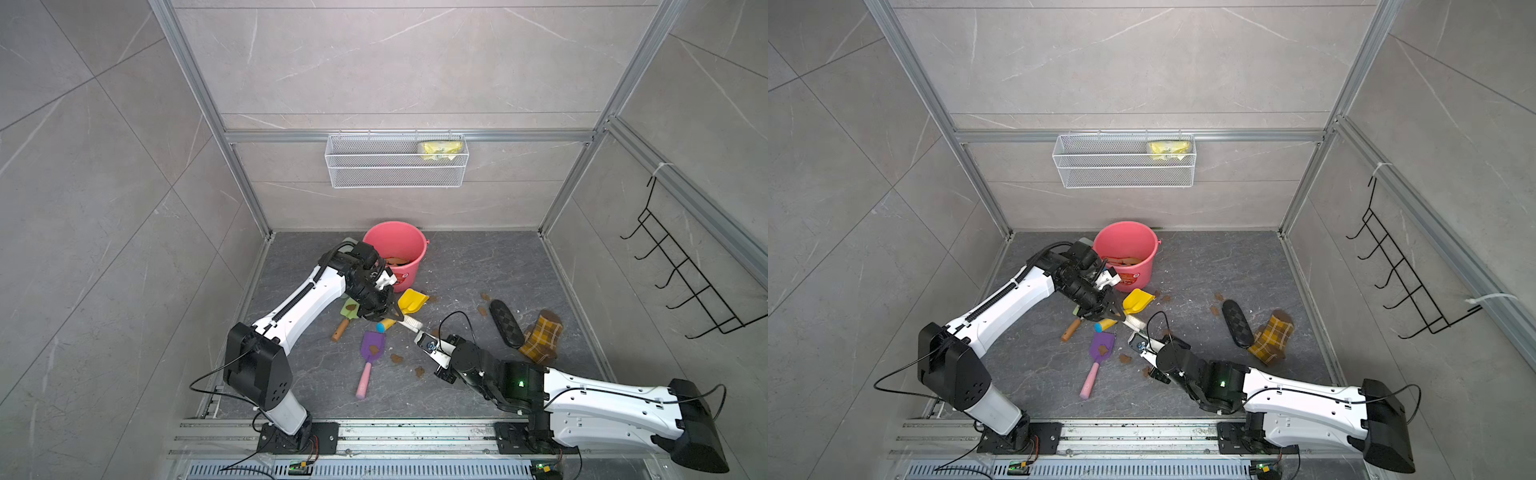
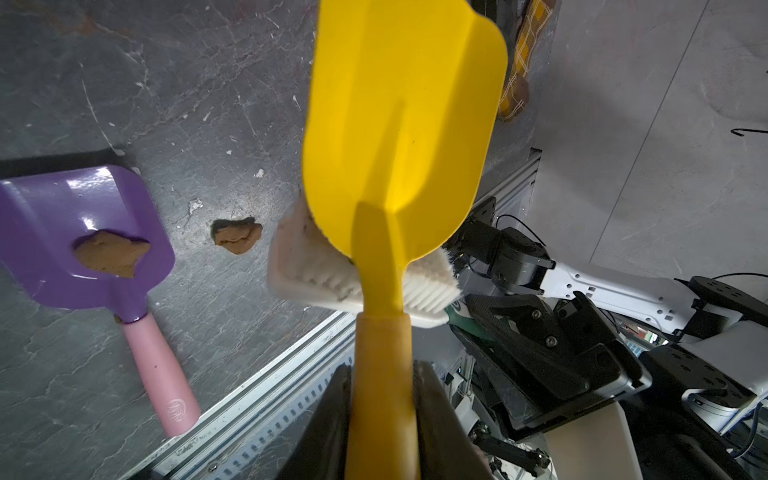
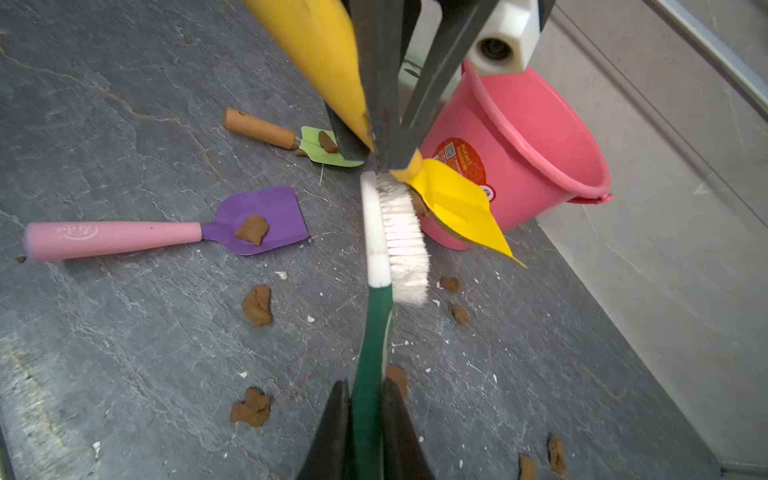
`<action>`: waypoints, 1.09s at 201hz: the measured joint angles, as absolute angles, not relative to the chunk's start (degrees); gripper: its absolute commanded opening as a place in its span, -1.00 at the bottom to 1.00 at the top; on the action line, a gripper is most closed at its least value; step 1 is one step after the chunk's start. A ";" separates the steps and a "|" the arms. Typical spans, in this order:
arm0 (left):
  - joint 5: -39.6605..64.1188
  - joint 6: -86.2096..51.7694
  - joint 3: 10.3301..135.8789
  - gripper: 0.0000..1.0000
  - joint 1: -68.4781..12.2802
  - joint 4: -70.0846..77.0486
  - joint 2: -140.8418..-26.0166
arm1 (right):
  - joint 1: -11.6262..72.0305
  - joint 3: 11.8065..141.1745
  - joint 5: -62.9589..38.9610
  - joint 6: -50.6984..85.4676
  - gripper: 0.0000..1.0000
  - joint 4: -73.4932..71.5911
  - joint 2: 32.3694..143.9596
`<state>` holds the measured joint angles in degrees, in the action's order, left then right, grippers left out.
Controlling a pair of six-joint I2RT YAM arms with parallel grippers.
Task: Brush the soil off the hand trowel and place it into the bucket
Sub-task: Brush off the soil from the hand trowel.
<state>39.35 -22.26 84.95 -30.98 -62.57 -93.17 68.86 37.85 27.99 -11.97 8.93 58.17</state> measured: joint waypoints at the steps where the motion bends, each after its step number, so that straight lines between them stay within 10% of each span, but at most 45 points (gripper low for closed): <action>1: 39.33 -22.26 84.95 -1.00 -30.98 -62.52 -93.17 | 68.73 37.85 27.94 -11.84 -1.00 8.97 58.17; 219: 26.83 -21.89 95.33 -1.00 -28.82 -63.02 -93.14 | 61.69 36.60 19.92 -2.13 -1.00 15.20 54.92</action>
<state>26.83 -21.89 95.33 -28.82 -63.02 -93.14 61.69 36.60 19.92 -2.13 15.20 54.92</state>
